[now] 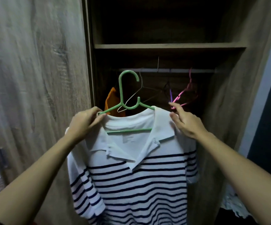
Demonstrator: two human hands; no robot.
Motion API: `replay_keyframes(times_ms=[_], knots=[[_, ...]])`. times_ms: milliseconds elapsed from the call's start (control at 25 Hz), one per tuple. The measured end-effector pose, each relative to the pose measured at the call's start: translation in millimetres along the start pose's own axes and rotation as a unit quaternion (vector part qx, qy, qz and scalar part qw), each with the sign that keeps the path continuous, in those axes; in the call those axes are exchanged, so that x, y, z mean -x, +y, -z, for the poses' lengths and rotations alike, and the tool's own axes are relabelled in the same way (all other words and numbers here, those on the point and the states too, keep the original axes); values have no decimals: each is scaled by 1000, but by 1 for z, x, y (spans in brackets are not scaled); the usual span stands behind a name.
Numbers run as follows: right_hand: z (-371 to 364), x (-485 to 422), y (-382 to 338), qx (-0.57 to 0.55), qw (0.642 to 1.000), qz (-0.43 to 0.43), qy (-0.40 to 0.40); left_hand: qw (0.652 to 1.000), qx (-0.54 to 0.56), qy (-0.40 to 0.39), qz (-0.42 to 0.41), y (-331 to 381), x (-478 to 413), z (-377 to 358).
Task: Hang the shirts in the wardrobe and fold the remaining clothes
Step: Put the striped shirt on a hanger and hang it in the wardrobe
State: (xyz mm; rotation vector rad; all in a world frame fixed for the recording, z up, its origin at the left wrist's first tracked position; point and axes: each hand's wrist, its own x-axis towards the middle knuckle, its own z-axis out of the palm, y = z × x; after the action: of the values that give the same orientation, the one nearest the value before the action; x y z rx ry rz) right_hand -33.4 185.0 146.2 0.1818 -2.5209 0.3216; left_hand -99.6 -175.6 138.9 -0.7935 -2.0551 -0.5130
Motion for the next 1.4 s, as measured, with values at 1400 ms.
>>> replay_keyframes(times_ms=[1400], knots=[[-30,-36,-37,-187,979,74,21,843,332,-401,140,30,-37,43]])
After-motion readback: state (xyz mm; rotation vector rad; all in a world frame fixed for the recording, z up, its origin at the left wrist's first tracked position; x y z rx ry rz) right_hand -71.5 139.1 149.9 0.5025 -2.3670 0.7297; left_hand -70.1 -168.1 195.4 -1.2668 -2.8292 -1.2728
